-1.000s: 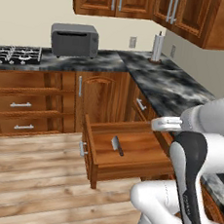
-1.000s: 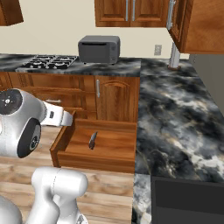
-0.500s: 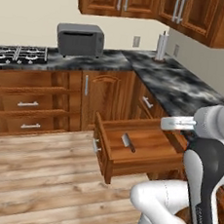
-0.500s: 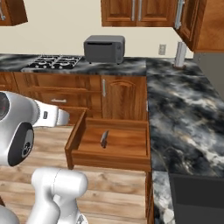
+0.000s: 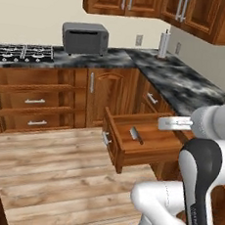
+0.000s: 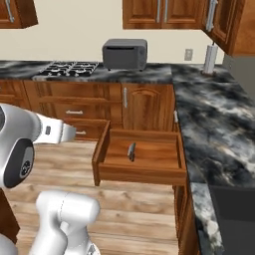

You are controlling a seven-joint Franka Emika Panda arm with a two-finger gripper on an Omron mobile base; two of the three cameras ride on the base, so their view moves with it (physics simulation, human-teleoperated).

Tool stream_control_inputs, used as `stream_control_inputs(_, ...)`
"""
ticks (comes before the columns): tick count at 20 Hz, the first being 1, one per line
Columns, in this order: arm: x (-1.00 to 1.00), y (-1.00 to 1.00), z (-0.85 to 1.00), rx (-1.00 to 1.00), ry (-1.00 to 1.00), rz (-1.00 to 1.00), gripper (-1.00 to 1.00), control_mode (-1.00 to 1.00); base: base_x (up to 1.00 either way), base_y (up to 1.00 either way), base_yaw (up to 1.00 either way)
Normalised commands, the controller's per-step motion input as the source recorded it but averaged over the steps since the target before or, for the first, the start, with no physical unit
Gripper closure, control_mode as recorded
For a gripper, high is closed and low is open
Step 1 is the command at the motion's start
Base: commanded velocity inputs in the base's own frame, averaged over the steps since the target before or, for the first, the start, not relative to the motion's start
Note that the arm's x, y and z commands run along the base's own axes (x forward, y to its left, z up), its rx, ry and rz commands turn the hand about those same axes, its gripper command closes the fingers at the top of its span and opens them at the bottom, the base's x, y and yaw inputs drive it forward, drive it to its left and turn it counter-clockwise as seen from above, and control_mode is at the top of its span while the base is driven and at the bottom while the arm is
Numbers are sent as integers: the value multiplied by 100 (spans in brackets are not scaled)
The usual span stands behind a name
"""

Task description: Pick up the metallic utensils from the counter and place them in the open drawer. Make sure not to pick up any wooden utensils.

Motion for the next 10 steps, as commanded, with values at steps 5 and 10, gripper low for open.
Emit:
stream_control_inputs(5,0,0,0,0,0,0,-100,100,-91,33,-9)
stream_control_inputs(10,0,0,0,0,0,0,-100,100,-100,24,-12)
